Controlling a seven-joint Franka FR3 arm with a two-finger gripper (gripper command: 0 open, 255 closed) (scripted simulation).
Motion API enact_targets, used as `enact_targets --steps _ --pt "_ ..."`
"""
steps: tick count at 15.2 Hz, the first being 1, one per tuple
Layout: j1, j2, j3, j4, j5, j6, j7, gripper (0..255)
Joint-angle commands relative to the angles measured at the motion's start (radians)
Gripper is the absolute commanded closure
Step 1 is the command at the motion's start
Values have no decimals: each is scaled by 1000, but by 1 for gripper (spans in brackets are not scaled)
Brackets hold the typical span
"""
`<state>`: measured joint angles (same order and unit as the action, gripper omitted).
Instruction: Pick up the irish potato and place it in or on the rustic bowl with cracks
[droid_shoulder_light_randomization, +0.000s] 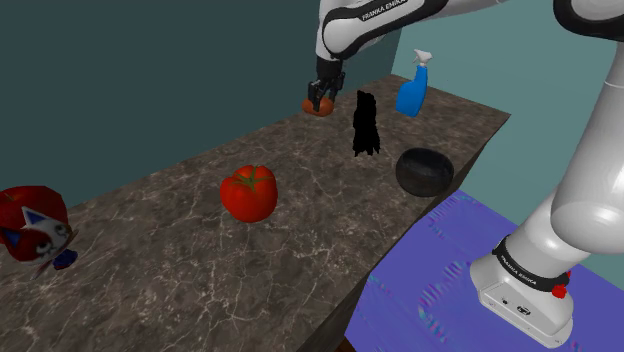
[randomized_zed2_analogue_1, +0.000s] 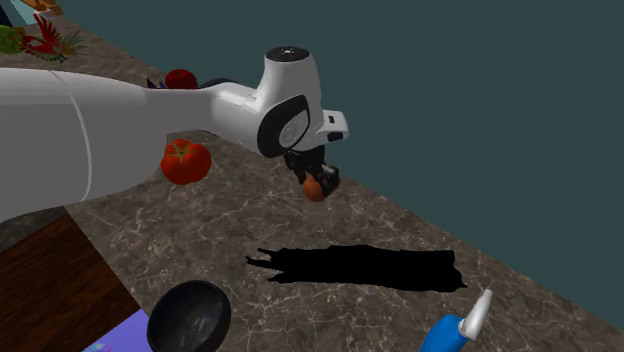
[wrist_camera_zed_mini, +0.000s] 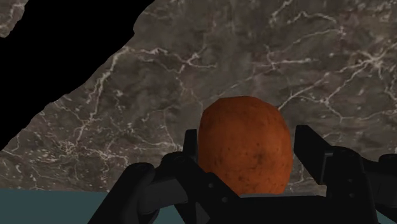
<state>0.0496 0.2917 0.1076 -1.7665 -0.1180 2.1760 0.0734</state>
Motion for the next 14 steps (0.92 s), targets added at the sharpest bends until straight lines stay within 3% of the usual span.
enact_targets --steps 1,14 --pt "-1 -8 0 15 3 -23 -5 255" --pt "-1 -46 4 138 15 -184 -21 255"
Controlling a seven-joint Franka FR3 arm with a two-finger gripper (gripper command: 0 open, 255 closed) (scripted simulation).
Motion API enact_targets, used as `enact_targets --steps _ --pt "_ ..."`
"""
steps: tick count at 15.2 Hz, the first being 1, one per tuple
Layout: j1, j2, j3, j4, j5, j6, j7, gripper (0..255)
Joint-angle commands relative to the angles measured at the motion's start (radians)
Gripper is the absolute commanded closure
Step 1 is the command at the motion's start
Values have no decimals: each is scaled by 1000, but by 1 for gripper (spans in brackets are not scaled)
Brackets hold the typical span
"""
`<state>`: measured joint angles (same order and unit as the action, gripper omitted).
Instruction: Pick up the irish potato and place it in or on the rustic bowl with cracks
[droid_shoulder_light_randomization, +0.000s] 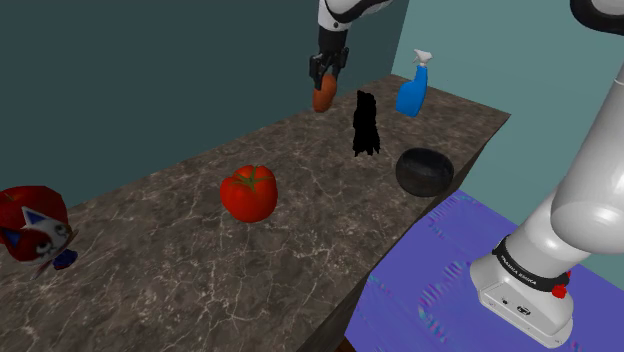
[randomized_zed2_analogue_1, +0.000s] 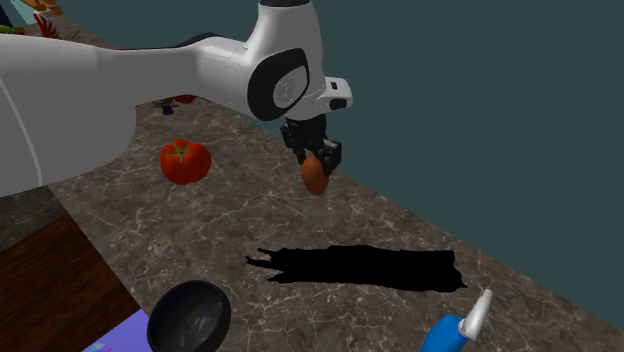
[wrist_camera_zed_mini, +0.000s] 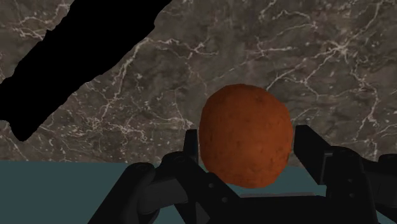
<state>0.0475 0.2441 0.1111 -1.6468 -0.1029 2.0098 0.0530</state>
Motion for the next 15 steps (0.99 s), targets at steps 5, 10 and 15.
enact_targets --steps 5,10,15 --pt "2 -4 1 72 3 -76 -5 255" --pt "-10 -218 2 -202 27 -15 -14 255" --pt "-11 -422 -4 -428 52 9 -29 255"
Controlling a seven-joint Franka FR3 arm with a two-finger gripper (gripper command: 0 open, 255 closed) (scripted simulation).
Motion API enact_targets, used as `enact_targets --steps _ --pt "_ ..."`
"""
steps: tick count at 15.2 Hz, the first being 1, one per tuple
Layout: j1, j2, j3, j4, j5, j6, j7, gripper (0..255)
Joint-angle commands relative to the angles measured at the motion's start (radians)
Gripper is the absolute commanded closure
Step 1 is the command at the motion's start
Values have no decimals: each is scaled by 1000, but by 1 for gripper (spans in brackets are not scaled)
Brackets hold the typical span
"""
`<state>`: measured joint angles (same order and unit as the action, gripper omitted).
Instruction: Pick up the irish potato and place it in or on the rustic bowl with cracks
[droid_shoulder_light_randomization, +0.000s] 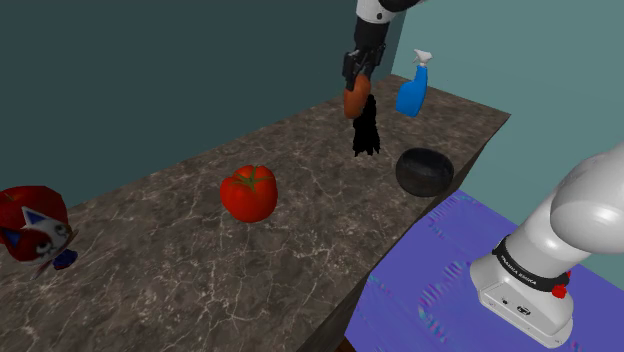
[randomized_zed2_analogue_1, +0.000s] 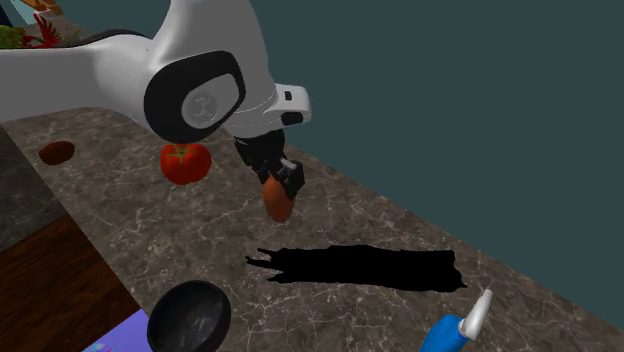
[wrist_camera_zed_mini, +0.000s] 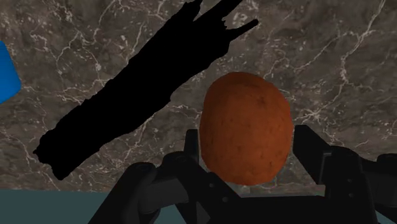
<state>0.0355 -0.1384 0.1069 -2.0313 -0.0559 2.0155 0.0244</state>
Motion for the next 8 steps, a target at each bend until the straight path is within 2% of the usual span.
enact_targets --steps 1,8 --pt "2 -81 -1 -84 9 4 -3 255" --pt "14 -371 -15 -338 35 -31 -24 255"
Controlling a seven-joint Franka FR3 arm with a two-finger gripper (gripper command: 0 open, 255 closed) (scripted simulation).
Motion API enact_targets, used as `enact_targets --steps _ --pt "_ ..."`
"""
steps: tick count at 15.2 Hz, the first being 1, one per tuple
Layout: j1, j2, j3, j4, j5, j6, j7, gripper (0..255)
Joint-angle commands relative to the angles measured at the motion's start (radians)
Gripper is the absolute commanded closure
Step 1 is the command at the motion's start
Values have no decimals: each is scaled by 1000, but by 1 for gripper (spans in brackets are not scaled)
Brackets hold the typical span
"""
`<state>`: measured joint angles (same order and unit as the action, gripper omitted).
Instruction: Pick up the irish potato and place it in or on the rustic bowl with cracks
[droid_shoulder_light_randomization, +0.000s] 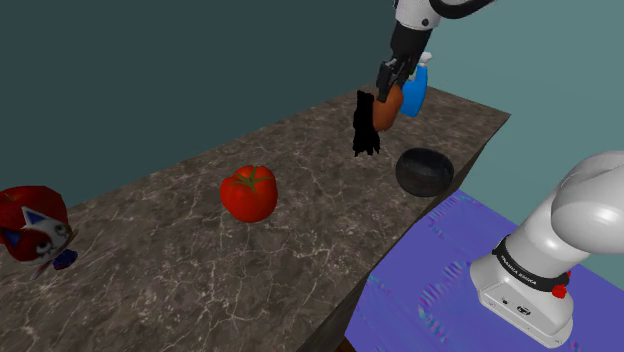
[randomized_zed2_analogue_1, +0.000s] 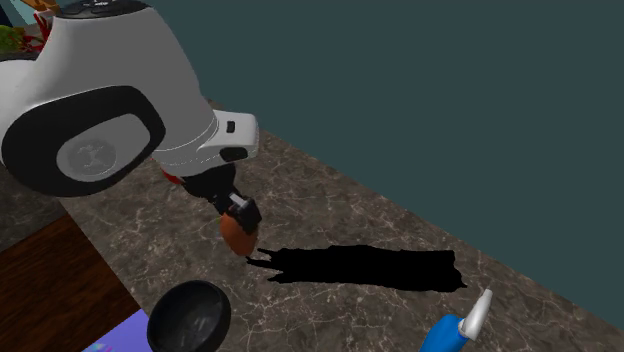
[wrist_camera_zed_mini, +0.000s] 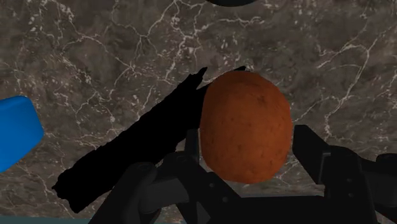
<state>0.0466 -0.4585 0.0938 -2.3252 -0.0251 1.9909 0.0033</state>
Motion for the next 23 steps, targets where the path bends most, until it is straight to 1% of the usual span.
enact_targets --steps 1,7,13,23 --pt "5 -94 -5 -76 7 -18 -5 255" --pt "21 -364 -18 -243 18 -119 -18 255" --pt "36 -648 -28 -365 22 -282 -26 255" --pt "42 -677 -22 -511 28 -166 -19 255"
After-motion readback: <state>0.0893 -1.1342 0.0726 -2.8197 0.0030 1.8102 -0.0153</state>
